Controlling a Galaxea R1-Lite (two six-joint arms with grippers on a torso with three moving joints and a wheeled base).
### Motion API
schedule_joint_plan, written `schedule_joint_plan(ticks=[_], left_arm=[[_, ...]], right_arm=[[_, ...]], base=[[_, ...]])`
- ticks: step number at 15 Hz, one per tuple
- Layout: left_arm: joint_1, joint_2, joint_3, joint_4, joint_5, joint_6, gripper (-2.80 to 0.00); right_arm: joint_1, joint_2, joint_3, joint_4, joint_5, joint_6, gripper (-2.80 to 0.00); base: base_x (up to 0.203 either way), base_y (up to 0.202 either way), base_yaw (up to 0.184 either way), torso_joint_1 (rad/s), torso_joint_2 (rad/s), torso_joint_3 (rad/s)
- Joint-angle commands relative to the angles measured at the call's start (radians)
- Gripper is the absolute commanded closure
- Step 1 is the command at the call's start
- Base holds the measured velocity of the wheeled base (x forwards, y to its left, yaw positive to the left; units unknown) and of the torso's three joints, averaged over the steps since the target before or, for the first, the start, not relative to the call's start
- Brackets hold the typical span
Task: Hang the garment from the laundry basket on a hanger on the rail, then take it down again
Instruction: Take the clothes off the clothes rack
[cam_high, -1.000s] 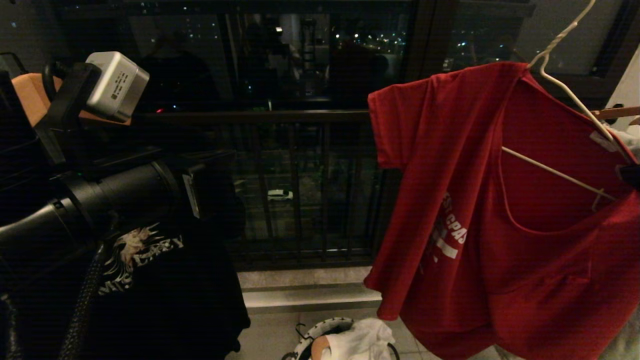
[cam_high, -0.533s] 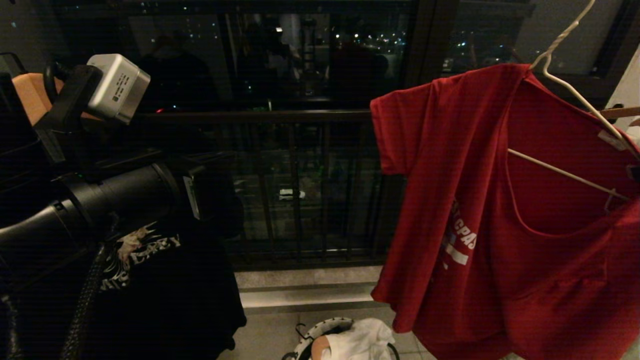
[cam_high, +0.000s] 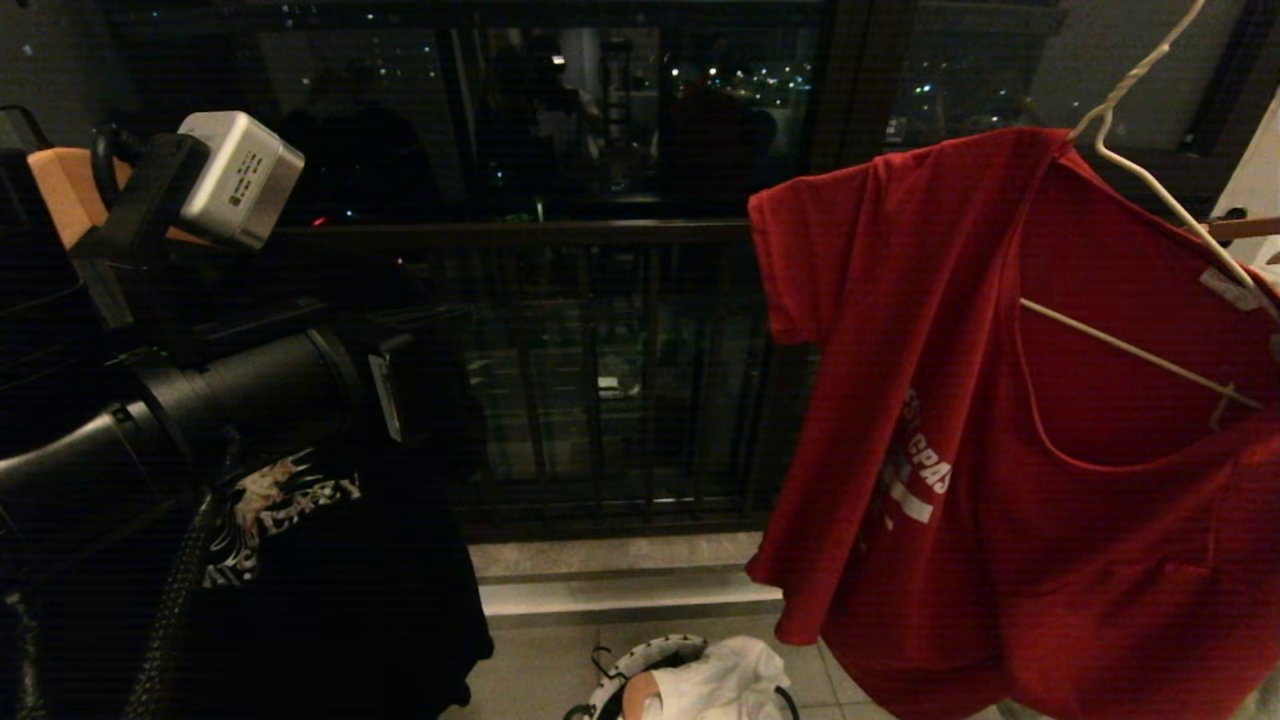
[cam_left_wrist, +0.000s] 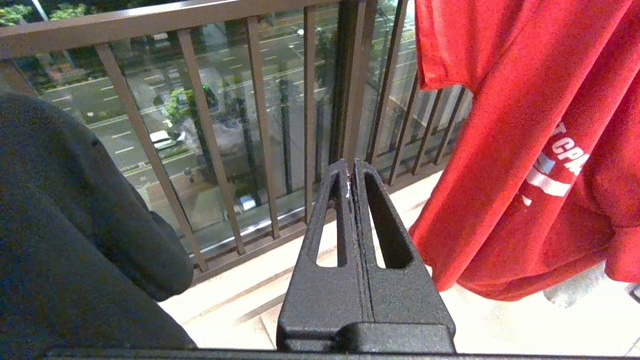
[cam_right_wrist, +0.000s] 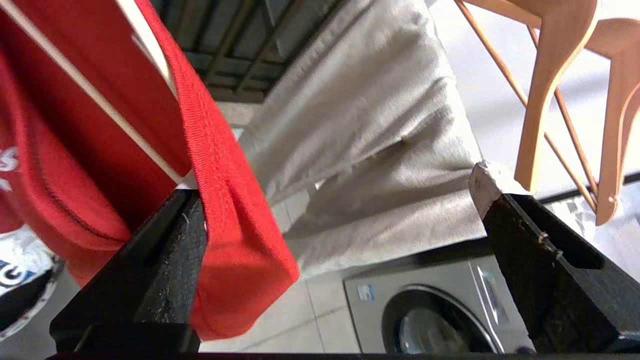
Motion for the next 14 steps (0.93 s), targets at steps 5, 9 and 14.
schedule_joint_plan(ticks=[5, 9, 14], left_arm=[[-0.014, 0.009, 0.006, -0.003, 0.001, 0.001, 0.00], [-0.014, 0.012, 0.006, -0.003, 0.001, 0.001, 0.00], [-0.021, 0.015, 0.008, -0.003, 0.001, 0.002, 0.00]], right_arm=[[0.007, -0.029, 0.000, 0.005, -0.004, -0.005, -2.80], [0.010, -0.035, 0.000, 0.003, -0.003, -0.006, -2.80], [0.054, -0.051, 0.020, 0.003, 0.000, -0.013, -2.80]], base=[[0.000, 0.000, 0.000, 0.000, 0.00, 0.000], [0.000, 0.000, 0.000, 0.000, 0.00, 0.000], [0.000, 0.000, 0.000, 0.000, 0.00, 0.000]])
